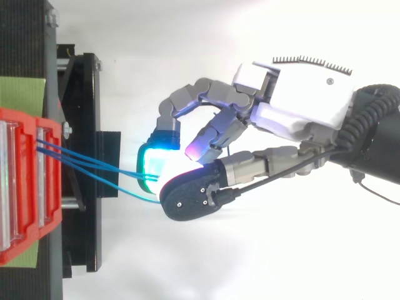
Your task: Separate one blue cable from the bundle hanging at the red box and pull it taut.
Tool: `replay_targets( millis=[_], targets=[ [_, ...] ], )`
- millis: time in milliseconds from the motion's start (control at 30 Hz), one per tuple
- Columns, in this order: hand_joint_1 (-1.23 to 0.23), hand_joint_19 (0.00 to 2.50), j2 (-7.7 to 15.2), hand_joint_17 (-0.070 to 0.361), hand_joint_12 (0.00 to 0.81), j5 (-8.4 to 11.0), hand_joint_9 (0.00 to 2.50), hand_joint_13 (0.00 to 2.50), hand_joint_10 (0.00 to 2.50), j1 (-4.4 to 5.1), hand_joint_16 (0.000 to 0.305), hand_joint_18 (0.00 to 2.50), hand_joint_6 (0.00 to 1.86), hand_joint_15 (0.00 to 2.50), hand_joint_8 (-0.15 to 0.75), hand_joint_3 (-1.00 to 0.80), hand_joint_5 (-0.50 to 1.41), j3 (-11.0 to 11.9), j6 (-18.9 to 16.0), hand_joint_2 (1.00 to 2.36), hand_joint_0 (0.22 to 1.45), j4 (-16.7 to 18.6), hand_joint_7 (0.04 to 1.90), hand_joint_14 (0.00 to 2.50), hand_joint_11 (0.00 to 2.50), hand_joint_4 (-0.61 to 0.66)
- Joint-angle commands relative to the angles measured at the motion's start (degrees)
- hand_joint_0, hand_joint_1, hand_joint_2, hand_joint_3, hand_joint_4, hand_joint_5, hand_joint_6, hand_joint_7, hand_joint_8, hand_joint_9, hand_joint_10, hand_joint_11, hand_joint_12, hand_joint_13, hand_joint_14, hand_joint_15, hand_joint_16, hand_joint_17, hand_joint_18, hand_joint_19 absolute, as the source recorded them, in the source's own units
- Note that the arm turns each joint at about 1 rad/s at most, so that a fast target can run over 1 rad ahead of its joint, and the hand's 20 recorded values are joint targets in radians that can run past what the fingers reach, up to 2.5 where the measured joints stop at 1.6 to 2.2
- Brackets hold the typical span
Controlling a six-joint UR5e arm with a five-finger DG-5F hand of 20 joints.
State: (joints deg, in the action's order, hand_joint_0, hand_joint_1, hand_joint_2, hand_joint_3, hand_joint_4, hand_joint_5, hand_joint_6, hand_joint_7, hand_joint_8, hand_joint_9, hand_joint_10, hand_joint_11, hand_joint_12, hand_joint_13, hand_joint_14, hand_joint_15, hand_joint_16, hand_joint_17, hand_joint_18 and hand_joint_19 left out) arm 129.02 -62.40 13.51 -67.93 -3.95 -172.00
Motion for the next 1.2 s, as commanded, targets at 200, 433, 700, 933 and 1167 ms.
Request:
replay_targets(
  millis=[200, 433, 700, 933, 1167],
  targets=[
    [-0.9, 0.56, 0.01, 0.109, 0.333, 0.0, 0.96, 0.88, 0.02, 0.02, 0.048, 0.61, 0.94, 0.93, 0.231, -0.5, -0.22, -0.01, 0.0, 1.0, 0.77, 0.0, 0.94, 0.03, 1.19, -0.01],
    [-0.9, 0.5, -0.08, 0.109, 0.346, 0.0, 0.92, 0.7, 0.02, -0.06, 0.049, 0.55, 0.93, 0.7, 0.23, -0.5, -0.22, -0.01, 0.0, 1.0, 0.77, -0.35, 0.94, 0.03, 1.14, -0.03],
    [-0.87, 0.45, -0.08, 0.11, 0.353, 0.0, 0.91, 0.54, 0.02, 0.02, 0.049, 0.42, 0.91, 0.5, 0.226, -0.5, -0.21, -0.01, -0.18, 1.0, 0.63, -0.35, 0.97, 0.02, 1.13, -0.06],
    [-0.67, 0.46, 0.01, 0.11, 0.345, 0.0, 0.94, 0.54, 0.02, 0.02, 0.049, 0.4, 0.87, 0.48, 0.214, -0.5, -0.18, -0.01, -0.26, 1.0, 0.59, -0.35, 1.0, 0.02, 1.02, -0.13],
    [-0.66, 0.48, 0.01, 0.11, 0.345, 0.0, 0.88, 0.51, 0.02, 0.02, 0.049, 0.35, 0.84, 0.44, 0.196, -0.39, -0.17, -0.01, -0.53, 1.01, 0.59, -0.35, 1.02, 0.02, 0.77, -0.16]
  ],
)
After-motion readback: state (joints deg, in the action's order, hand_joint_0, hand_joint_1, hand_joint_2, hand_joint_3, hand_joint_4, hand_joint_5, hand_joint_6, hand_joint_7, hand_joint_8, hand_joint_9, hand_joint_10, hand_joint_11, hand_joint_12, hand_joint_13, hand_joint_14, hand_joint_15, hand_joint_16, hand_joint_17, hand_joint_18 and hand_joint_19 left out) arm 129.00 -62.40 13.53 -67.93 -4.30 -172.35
